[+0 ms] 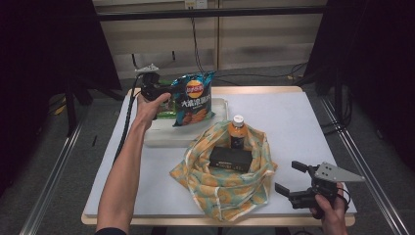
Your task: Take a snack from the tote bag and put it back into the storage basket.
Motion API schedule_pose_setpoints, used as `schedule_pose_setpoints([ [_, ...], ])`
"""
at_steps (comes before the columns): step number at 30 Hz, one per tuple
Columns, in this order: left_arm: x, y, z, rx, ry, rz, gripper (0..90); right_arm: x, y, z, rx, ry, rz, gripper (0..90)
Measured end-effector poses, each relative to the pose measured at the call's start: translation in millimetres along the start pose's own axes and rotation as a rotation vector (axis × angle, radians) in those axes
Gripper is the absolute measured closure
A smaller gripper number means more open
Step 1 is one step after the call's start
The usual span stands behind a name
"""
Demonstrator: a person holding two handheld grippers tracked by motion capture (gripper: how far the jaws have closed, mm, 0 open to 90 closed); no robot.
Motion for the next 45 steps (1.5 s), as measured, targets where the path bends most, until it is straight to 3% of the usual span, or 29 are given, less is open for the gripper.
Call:
schedule_pose_setpoints([
  [10, 6.4, -13.6, -5.8, -0.026, -0.022, -0.009, 82.2, 2.4, -1.4, -0.3, 0.004, 0.000, 0.005, 0.8],
  [16, 5.5, -26.0, -5.1, -0.033, -0.091, 0.020, 78.2, 2.2, -1.3, -0.4, 0.009, 0.001, 0.010, 0.9],
  [22, 4.2, -36.3, -9.0, -0.030, -0.103, 0.018, 67.0, 2.9, -1.1, -0.8, 0.008, 0.001, 0.020, 0.9],
  [26, 5.6, -35.6, -10.0, -0.010, -0.100, 0.039, 52.1, 2.9, -0.6, -1.0, 0.009, -0.003, 0.022, 0.9],
  [27, 6.4, -35.0, -10.5, -0.009, -0.083, 0.037, 48.6, 3.2, -0.5, -1.1, 0.010, -0.003, 0.024, 0.9],
  [29, 8.7, -34.2, -13.3, 0.025, -0.076, 0.060, 36.3, 4.0, -0.7, -0.8, 0.004, 0.000, 0.028, 0.9],
  [36, 11.5, -28.7, -26.7, 0.066, -0.054, 0.061, 22.8, 4.7, -1.0, -1.1, 0.014, 0.004, 0.027, 0.9],
  [41, 8.2, -20.8, -28.1, 0.085, -0.048, 0.067, 16.6, 5.2, -1.3, -1.3, 0.015, 0.009, 0.027, 0.9],
  [45, 6.3, -7.8, -28.3, 0.067, -0.076, 0.098, 15.9, 6.1, -1.2, -1.4, 0.014, 0.011, 0.029, 0.9],
])
Point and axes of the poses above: each handheld gripper's, and its own axes: y roughly backward along the jaws, z roughly out of its top, x roughly to its left, the point moved 5 cm from there along -y, roughly forward along the jaws, and after that the axes turned 6 degrees about -x, right-handed, at the moved point
